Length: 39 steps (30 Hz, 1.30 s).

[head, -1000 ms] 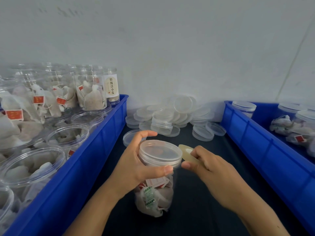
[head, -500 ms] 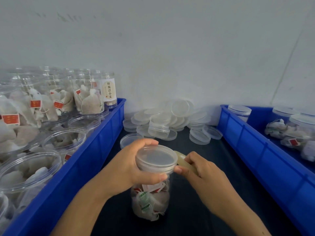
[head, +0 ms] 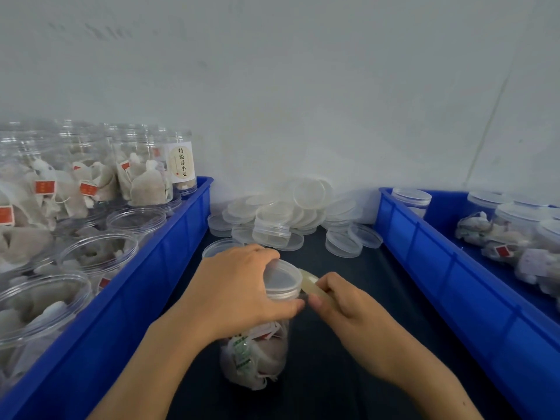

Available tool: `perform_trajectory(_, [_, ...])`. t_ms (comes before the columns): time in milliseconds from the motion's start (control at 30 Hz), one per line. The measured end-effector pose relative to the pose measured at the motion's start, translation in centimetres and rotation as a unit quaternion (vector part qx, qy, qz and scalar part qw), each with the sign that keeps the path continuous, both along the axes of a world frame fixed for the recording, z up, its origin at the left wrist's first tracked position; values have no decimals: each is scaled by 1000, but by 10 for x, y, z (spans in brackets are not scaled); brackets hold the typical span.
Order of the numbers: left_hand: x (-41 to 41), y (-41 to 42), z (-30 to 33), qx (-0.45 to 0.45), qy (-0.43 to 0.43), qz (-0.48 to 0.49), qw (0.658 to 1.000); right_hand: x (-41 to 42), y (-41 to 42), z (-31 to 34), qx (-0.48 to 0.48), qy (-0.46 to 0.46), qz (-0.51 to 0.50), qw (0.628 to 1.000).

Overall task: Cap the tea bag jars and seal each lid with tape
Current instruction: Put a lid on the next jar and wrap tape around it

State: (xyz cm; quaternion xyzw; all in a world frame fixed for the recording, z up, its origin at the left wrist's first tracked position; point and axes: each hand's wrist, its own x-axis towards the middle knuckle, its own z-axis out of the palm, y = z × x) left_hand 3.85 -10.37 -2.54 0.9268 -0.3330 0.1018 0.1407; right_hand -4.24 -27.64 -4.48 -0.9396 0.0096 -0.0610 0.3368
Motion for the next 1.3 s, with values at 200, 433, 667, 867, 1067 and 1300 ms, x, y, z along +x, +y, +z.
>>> perform_trajectory(200, [0,-2,0,-47,47,1,998,-3,10,0,-129,-49,-42,990])
perform_trajectory(433, [-2,-4,-5,-67,23,6,997,-8,6,3,-113,-22,-40,993])
perform_trajectory(667, [-5,-3,-9,-82,-15,-1,997,-5,17,0,-91,-51,-80,991])
perform_trajectory(867, [-11,-16,-20,-114,-78,12,990,2,29,-12,-112,-102,-157,976])
perform_trajectory(1067, [-9,-16,-25,-120,-84,-2,989,8,26,-17,-122,-112,-175,970])
perform_trajectory(1300, [-12,-18,-27,-114,-100,1,988,17,21,-22,-102,-117,-184,971])
